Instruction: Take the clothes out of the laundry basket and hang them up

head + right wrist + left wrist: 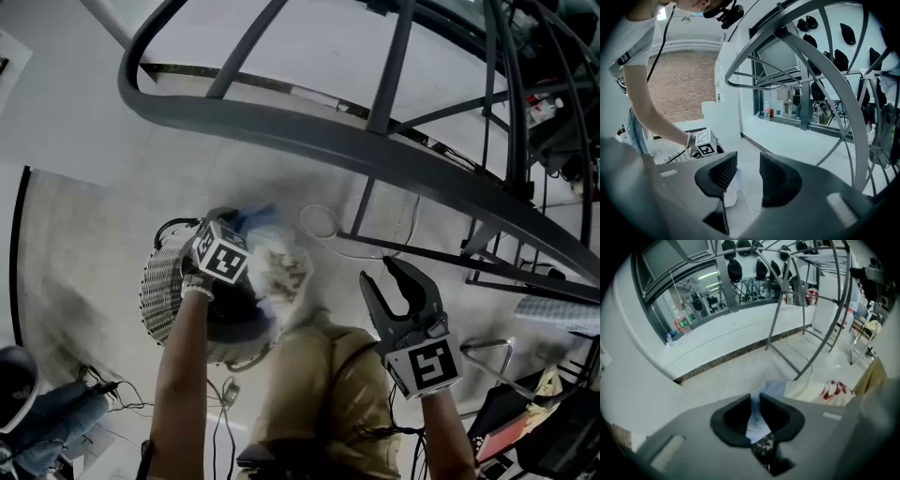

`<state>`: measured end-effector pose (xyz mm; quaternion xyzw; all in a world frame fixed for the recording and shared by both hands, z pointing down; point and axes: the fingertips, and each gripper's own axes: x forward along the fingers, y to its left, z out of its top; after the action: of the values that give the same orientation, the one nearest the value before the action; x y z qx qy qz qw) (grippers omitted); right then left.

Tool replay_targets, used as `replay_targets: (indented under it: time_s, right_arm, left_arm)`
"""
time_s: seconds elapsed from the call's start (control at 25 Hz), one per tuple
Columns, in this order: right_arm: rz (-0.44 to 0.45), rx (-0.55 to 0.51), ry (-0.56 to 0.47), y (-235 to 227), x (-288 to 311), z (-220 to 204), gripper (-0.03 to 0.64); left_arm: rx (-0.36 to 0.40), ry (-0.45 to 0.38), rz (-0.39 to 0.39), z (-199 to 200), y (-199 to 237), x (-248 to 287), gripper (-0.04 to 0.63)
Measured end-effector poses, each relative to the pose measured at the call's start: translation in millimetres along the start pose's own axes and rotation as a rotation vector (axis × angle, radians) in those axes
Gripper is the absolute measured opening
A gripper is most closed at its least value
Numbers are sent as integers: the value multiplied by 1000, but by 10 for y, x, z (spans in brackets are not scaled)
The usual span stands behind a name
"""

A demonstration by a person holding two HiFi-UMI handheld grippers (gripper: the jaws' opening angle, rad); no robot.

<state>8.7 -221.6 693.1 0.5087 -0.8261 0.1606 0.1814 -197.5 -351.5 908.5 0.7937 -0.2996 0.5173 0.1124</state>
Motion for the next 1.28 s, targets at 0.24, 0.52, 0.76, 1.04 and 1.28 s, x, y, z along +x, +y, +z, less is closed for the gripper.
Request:
replay_targets:
  time_s: [0.24, 0.52, 0.76, 1.04, 1.28]
  right_arm:
    - [4, 7, 8, 72, -129, 197, 149]
    - [15, 31, 30, 255, -314, 630, 149]
    - [40, 37, 33, 525, -522, 1075, 149]
    - [74, 26, 36, 796, -685, 1353, 149]
    - [109, 18, 84, 1166, -641, 1457, 149]
  left_arm:
    - [-89, -97, 30, 217, 158, -543, 31]
    - [-86, -289, 79, 696, 253, -1792, 28]
    - [-40, -385, 103, 950, 229, -2824, 26]
    - [57, -474, 147, 1298, 269, -3966, 26]
    - [130, -546, 195, 1503, 412, -4776, 26]
